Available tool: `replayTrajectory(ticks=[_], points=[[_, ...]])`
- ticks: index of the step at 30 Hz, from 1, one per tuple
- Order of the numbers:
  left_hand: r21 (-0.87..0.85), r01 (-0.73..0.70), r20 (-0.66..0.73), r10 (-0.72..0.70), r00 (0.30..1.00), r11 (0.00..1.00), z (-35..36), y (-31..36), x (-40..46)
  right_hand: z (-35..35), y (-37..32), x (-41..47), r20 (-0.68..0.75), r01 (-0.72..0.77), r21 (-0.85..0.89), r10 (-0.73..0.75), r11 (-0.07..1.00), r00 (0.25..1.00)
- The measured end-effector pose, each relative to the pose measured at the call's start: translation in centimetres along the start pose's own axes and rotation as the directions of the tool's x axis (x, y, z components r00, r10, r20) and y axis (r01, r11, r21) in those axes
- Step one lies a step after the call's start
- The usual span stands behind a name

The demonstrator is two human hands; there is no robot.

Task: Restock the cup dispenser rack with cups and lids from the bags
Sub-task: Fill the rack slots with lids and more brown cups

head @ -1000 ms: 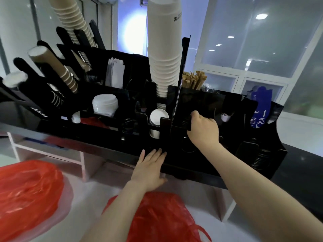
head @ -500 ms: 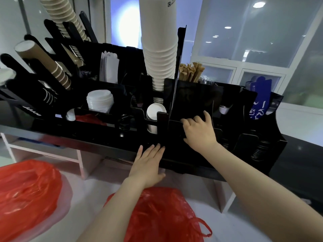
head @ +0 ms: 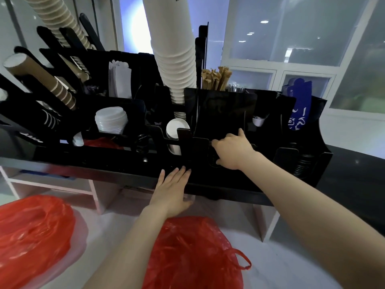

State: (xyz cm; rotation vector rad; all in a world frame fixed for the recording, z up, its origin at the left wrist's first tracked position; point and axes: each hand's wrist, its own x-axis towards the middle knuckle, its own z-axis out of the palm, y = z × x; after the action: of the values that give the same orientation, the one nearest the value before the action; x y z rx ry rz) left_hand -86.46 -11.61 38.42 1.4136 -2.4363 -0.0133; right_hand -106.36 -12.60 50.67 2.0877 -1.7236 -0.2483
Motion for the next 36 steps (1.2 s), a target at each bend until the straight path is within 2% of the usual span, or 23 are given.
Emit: replayTrajectory(ticks=[4,7,10,13,16,21,24,27,30,34,36], points=[[-0.011,0.004,0.003,-0.004,1.000,1.000,0.1,-0.1,0.0,0.0,0.1,-0.4,-0.046,-0.002,0.065,0.005,0.998,0.999],[-0.018,0.005,0.001,-0.005,1.000,1.000,0.1,-0.1,0.1,0.3,-0.2,-1.9,-0.180,-0.016,0.221,0.057,0.975,0.982],[-0.035,0.016,-0.029,-0.017,0.999,0.999,0.3,0.0,-0.1,1.6,-0.1,-4.7,-0.377,0.011,0.338,0.125,0.941,0.918],[-0.031,0.027,-0.065,-0.029,0.997,0.999,0.6,0.3,-0.8,3.3,0.6,-7.9,-0.484,0.027,0.439,0.211,0.898,0.849],[-0.051,0.023,-0.092,-0.027,0.995,0.998,0.8,1.0,-1.5,4.9,1.5,-10.6,-0.517,0.023,0.521,0.293,0.853,0.804],[-0.093,-0.082,-0.162,0.066,0.985,0.992,0.0,3.7,-1.9,6.6,4.0,-13.6,-0.529,-0.037,0.560,0.392,0.828,0.752],[-0.082,-0.127,-0.189,0.110,0.976,0.988,-0.7,5.6,-1.6,7.3,5.9,-14.6,-0.563,-0.078,0.583,0.471,0.809,0.679],[-0.071,-0.152,-0.173,0.138,0.975,0.986,-1.0,7.0,-1.3,7.8,7.9,-15.3,-0.538,-0.163,0.629,0.578,0.760,0.614],[-0.036,-0.172,-0.159,0.164,0.974,0.984,-1.2,7.9,-0.9,8.0,9.6,-15.5,-0.484,-0.271,0.598,0.609,0.754,0.628],[-0.013,-0.182,-0.140,0.179,0.974,0.983,-2.0,9.6,-0.3,8.5,11.9,-15.0,-0.421,-0.318,0.474,0.529,0.821,0.737],[-0.009,-0.186,-0.140,0.183,0.973,0.982,-2.5,10.5,0.1,8.5,12.6,-14.5,-0.404,-0.317,0.436,0.498,0.842,0.767]])
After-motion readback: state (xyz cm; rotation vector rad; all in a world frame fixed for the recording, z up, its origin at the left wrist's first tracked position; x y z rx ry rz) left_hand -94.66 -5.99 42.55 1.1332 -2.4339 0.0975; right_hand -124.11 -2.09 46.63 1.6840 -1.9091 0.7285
